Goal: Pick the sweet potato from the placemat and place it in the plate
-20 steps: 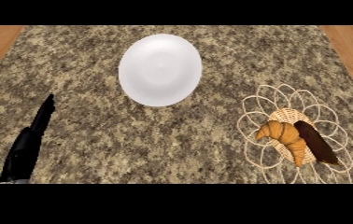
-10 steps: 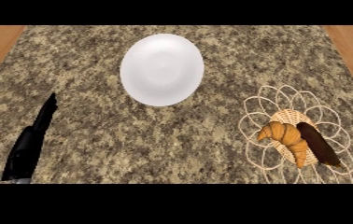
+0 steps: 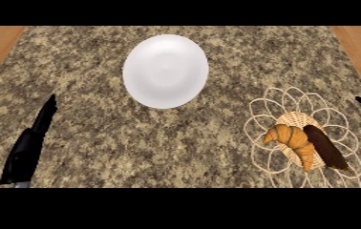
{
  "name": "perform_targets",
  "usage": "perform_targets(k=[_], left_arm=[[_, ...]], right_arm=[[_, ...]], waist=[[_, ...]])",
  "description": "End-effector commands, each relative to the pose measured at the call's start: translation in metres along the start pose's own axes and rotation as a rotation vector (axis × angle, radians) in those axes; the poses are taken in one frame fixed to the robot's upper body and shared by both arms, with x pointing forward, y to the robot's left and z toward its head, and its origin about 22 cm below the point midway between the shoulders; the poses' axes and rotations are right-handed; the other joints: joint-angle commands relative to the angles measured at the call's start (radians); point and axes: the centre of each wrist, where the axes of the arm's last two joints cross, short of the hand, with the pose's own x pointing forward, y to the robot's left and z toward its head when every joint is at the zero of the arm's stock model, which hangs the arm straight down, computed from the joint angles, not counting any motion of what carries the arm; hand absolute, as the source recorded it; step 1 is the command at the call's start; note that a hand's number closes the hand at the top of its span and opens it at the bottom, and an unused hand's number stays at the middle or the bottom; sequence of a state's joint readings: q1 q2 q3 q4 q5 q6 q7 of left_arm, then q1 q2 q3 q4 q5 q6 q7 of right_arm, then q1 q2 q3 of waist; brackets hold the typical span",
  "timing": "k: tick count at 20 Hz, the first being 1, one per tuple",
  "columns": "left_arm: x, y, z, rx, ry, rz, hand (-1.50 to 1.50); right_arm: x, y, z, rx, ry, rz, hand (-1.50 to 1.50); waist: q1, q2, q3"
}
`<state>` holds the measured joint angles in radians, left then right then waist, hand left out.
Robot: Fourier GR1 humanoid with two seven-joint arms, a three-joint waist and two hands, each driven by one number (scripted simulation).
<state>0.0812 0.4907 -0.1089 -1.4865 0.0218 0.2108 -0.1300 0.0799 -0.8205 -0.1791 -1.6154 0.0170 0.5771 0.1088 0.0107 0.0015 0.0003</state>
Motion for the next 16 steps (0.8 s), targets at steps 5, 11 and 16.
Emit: perform_targets(k=[5, 11, 16], left_arm=[[-0.017, 0.0, 0.006, 0.003, 0.009, -0.01, 0.0], [-0.023, 0.007, 0.006, 0.006, 0.014, 0.004, 0.0], [-0.004, -0.004, 0.006, 0.005, 0.015, -0.001, 0.0]], right_arm=[[-0.025, -0.004, -0.029, 0.1, 0.019, 0.048, -1.5], [-0.009, 0.037, -0.041, 0.178, -0.011, 0.061, -1.5], [-0.03, 0.026, -0.05, 0.179, 0.034, 0.09, -1.5]], waist=[[-0.004, 0.0, 0.0], [-0.012, -0.002, -0.001], [-0.009, -0.002, 0.0]])
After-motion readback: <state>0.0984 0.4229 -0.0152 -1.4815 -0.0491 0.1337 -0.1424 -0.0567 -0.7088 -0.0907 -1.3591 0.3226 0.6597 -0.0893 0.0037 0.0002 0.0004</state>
